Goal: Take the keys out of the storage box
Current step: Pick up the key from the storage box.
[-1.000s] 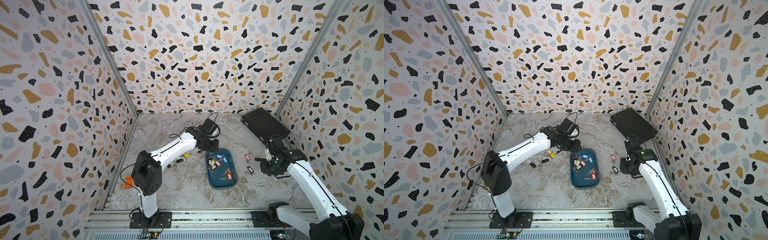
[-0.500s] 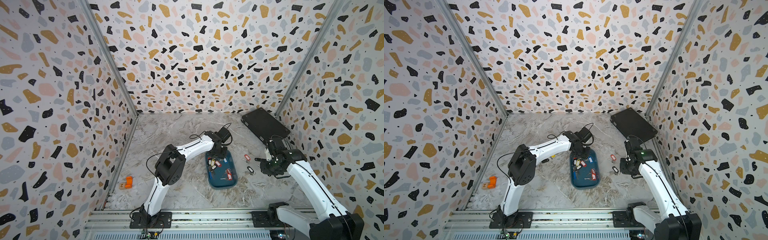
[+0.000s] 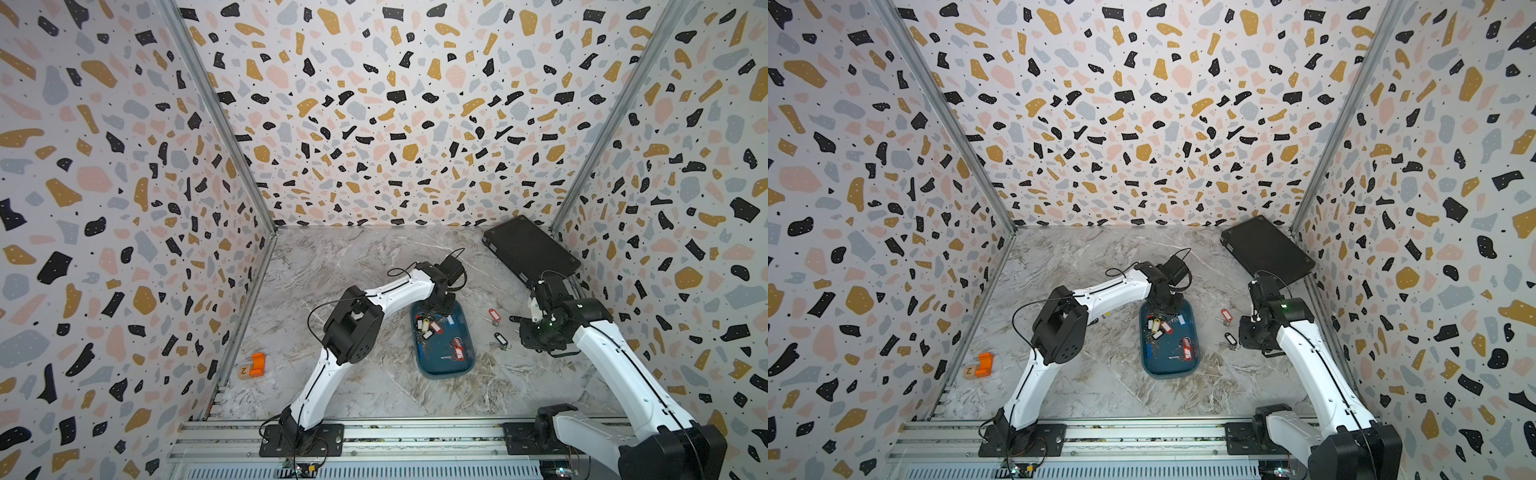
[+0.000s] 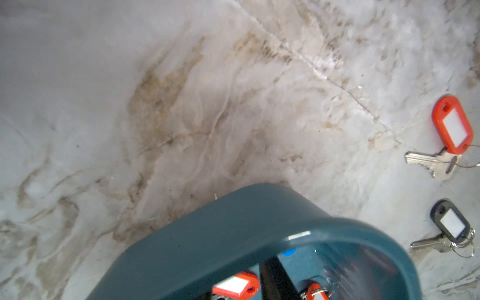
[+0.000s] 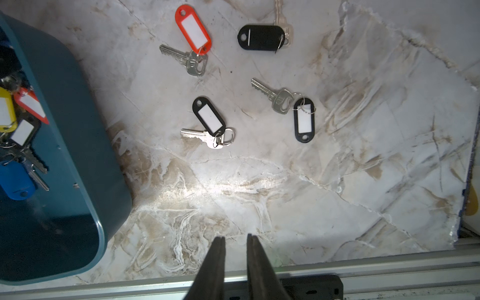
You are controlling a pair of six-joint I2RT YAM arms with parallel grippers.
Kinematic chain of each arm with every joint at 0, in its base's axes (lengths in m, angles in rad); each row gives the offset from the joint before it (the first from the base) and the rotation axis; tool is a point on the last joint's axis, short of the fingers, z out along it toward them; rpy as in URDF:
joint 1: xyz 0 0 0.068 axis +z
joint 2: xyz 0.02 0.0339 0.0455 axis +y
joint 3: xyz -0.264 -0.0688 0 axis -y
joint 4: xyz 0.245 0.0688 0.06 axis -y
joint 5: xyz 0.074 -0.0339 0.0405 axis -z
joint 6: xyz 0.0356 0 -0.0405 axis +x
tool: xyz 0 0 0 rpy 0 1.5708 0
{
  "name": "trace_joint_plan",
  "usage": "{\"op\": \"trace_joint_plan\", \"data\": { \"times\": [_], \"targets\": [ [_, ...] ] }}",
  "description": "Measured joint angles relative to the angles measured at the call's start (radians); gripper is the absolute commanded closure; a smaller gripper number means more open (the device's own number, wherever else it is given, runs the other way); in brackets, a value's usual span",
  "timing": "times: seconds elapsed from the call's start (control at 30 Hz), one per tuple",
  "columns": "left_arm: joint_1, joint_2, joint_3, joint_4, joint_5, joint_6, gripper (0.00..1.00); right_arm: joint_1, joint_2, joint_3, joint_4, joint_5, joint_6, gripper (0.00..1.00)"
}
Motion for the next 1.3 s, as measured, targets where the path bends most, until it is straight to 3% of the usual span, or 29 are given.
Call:
{"op": "trace_joint_plan", "data": {
  "times": [0.77, 1.17, 1.3],
  "targets": [
    [0.000, 0.058, 0.060, -0.023, -0.002, 0.013, 0.72, 0.000, 0.024, 0.000, 0.000, -0.004, 0.000, 0.82],
    [0.000, 0.077, 0.088, -0.022, -0.016, 0.013, 0.99, 0.005, 0.024, 0.000, 0.000, -0.004, 0.000, 0.83],
    [0.000, 0.074, 0.088, -0.024, -0.025, 0.015, 1.00, 0.006, 0.024, 0.000, 0.000, -0.004, 0.000, 0.83]
  ]
}}
